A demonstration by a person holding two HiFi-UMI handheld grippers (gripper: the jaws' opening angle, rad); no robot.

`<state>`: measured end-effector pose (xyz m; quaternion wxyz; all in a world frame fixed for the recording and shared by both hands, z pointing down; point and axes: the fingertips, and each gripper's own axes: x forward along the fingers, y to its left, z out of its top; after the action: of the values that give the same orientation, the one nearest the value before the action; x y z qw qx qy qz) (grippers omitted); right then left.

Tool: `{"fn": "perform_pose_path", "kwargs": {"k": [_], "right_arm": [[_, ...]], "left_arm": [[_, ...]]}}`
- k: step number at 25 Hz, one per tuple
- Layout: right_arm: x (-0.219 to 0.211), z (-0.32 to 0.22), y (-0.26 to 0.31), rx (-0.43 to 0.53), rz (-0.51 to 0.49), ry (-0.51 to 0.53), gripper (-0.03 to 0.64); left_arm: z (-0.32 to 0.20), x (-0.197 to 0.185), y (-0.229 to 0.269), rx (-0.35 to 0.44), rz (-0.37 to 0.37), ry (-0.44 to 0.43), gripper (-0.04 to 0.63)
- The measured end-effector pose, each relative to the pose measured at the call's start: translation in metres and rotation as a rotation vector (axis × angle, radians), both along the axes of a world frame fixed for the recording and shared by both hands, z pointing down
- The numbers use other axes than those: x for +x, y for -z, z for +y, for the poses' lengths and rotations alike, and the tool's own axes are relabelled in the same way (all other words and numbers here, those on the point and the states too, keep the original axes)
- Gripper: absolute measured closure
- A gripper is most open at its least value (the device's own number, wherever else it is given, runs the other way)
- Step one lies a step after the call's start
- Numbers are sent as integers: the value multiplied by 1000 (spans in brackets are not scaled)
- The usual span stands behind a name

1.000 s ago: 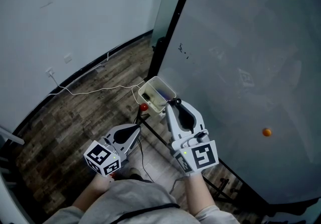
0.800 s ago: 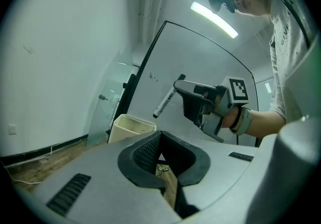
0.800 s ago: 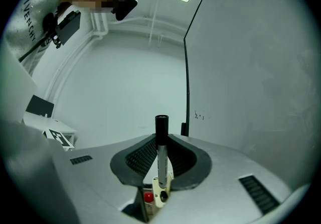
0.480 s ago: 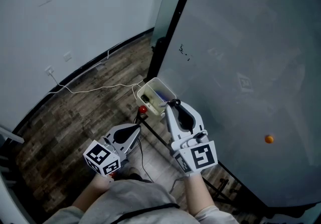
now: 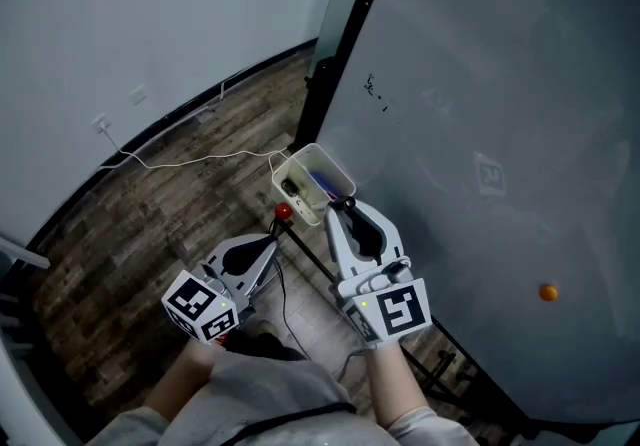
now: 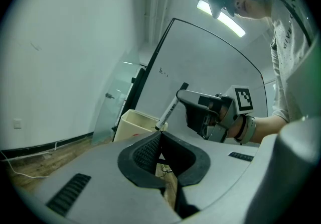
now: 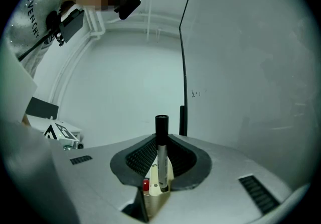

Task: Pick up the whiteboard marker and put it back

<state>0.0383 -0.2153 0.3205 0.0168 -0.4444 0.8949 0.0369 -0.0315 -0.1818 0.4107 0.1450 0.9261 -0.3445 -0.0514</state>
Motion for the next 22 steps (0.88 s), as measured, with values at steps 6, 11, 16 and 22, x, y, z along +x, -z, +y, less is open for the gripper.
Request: {"fn": "perform_pose_path", "kwargs": {"k": [6, 11, 16, 22], "right_arm": [[-1, -3, -20, -34, 0, 21, 542], [-1, -6, -32, -59, 4, 22, 541], [-6, -13, -39, -58, -11, 12, 542], [-7, -22, -52, -65, -7, 3, 541]], "left_arm": [[-2, 5, -12, -26, -6, 7, 580], [-9, 6, -16, -38, -8, 6, 580], [-19, 9, -21, -52, -11, -24, 580], [-29, 13, -34, -79, -16, -51, 580]]}}
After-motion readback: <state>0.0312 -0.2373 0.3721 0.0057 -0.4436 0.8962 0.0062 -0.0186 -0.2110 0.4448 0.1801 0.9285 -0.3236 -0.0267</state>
